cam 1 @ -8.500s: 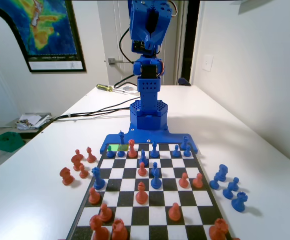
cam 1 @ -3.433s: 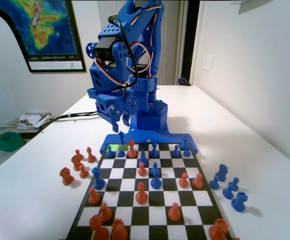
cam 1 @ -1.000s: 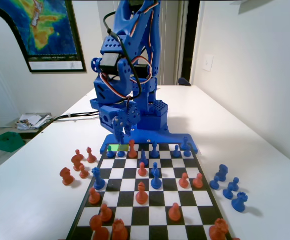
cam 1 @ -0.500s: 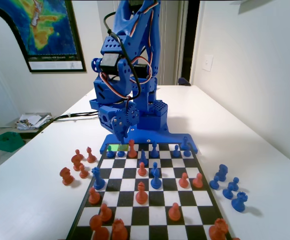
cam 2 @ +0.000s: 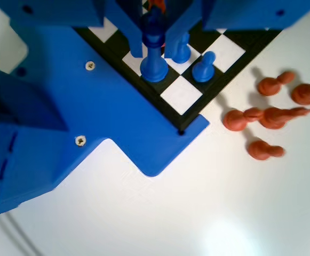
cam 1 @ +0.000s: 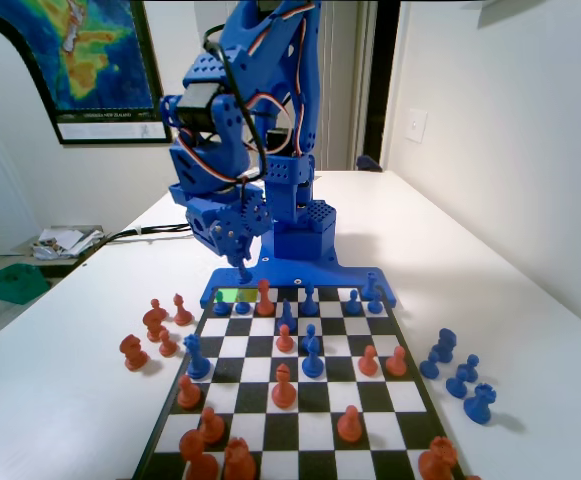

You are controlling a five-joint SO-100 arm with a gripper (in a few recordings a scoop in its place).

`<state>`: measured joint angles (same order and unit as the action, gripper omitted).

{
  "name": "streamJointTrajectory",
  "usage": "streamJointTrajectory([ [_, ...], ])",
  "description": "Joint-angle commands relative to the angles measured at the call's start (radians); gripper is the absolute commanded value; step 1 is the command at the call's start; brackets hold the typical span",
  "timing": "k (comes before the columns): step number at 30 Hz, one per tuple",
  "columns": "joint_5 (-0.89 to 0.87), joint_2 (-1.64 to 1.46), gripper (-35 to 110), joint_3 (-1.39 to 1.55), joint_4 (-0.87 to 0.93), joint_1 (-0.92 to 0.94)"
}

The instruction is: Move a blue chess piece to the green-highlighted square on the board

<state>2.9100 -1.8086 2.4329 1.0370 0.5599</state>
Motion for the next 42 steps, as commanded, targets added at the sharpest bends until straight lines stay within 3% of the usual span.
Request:
streamJointTrajectory([
  [1,0.333,-0.041,1,-0.052,0.037,0.037],
  [42,0.327,0.092,1,-0.003,-0.204,0.123],
])
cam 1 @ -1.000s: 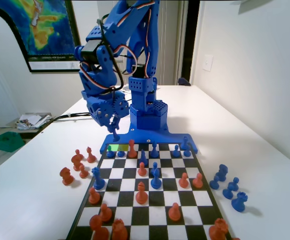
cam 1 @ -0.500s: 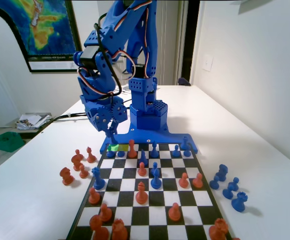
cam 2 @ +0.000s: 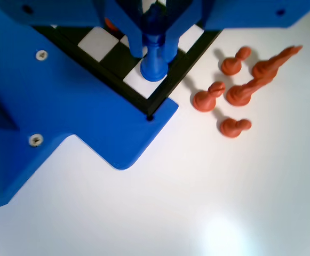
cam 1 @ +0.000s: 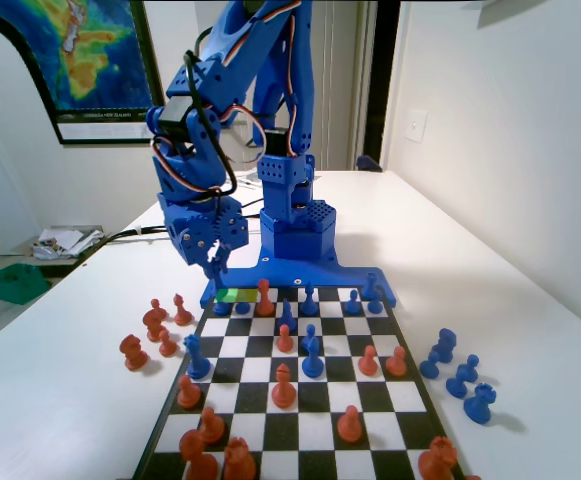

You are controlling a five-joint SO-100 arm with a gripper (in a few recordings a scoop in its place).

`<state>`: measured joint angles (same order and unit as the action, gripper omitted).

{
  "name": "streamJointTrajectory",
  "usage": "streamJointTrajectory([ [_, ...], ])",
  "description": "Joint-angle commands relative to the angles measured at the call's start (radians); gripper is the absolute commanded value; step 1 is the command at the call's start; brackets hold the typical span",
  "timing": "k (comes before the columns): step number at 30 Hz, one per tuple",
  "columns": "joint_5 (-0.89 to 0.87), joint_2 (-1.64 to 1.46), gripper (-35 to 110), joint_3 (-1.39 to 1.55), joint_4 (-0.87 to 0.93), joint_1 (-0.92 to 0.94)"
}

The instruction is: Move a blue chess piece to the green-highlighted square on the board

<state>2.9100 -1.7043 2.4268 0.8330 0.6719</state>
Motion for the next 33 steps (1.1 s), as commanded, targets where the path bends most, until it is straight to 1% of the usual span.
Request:
streamJointTrajectory([
  [1,0.327,-0.012,1,0.005,-0.003,0.011],
  [10,0.331,-0.012,1,0.049,-0.051,0.014],
  [19,0.334,-0.012,2,0.060,-0.060,0.009],
  [25,0.327,-0.012,11,0.067,-0.086,0.005],
  [33,0.328,-0.014,12,0.058,-0.089,0.000],
])
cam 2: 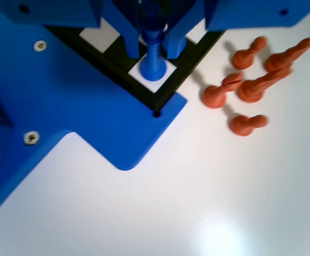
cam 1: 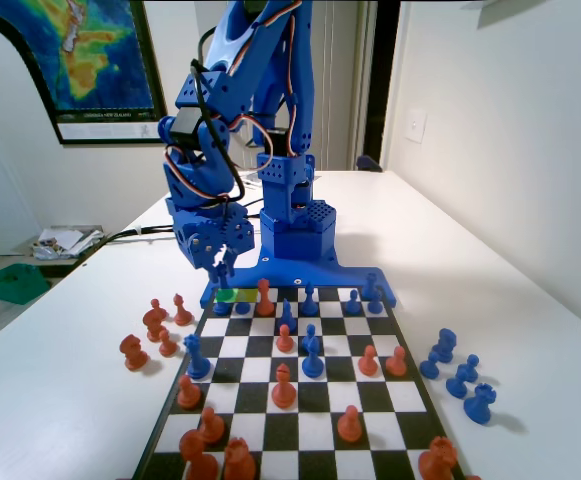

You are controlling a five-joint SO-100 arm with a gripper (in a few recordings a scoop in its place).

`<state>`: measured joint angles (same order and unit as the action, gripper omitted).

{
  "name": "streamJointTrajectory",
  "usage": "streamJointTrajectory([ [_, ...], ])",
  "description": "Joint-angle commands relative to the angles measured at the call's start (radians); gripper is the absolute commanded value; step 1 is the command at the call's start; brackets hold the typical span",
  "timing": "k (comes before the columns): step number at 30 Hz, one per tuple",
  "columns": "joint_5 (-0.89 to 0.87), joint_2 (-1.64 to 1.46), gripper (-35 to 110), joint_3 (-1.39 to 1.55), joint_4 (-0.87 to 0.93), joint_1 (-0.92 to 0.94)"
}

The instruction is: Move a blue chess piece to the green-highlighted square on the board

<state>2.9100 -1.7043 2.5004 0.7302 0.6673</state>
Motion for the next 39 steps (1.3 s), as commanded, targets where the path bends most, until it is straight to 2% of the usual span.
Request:
streamJointTrajectory([
  [1,0.331,-0.015,12,-0.023,0.025,0.005],
  [6,0.339,-0.020,12,-0.117,0.141,-0.003],
  [14,0.334,-0.043,12,-0.328,0.433,-0.014],
  [23,0.235,-0.084,12,-0.574,0.747,-0.064],
  [30,0.011,-0.163,12,-0.762,0.976,-0.158],
  [39,-0.552,-0.336,11,-0.934,1.118,-0.402],
])
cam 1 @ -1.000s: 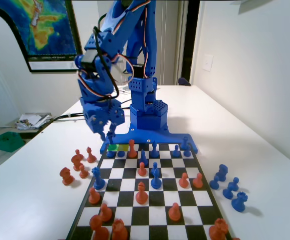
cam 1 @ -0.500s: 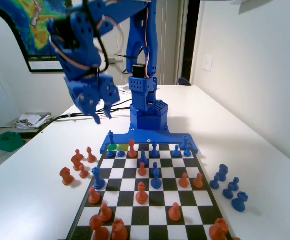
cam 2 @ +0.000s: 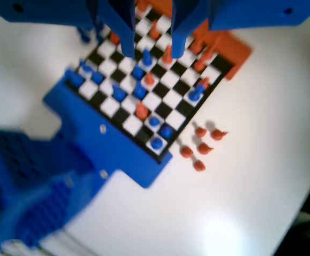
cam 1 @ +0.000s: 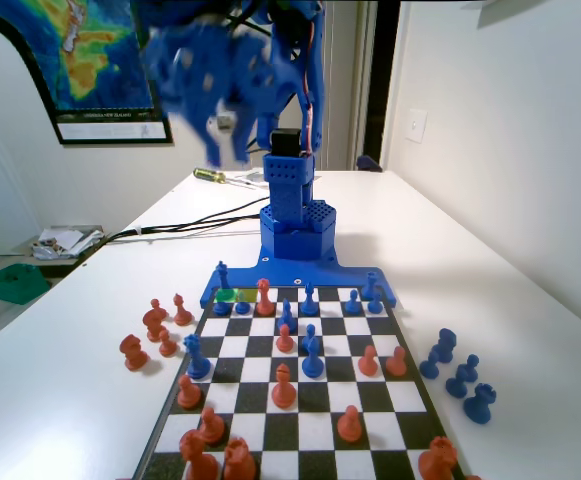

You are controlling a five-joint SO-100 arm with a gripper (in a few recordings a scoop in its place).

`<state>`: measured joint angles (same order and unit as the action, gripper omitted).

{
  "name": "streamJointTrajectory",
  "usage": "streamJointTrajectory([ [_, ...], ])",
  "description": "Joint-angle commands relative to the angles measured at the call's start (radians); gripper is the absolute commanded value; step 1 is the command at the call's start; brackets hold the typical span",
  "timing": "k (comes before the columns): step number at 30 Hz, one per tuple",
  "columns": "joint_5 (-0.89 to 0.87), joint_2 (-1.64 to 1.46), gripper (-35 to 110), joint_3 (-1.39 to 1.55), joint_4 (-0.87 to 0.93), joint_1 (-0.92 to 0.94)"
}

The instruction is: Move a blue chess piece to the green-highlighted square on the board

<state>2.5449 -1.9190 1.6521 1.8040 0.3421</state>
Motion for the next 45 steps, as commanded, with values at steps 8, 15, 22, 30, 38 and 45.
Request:
streamJointTrajectory([
  [8,-0.476,-0.295,9,-0.126,0.044,-0.224],
  [15,-0.627,-0.405,5,-0.123,0.046,-0.290],
  [22,-0.672,-0.581,2,0.040,0.043,-0.293],
  [30,-0.712,-0.787,1,0.270,-0.015,-0.313],
  [38,-0.753,-0.904,1,0.411,-0.109,-0.339],
  [45,-0.769,-1.009,1,0.523,-0.202,-0.333],
])
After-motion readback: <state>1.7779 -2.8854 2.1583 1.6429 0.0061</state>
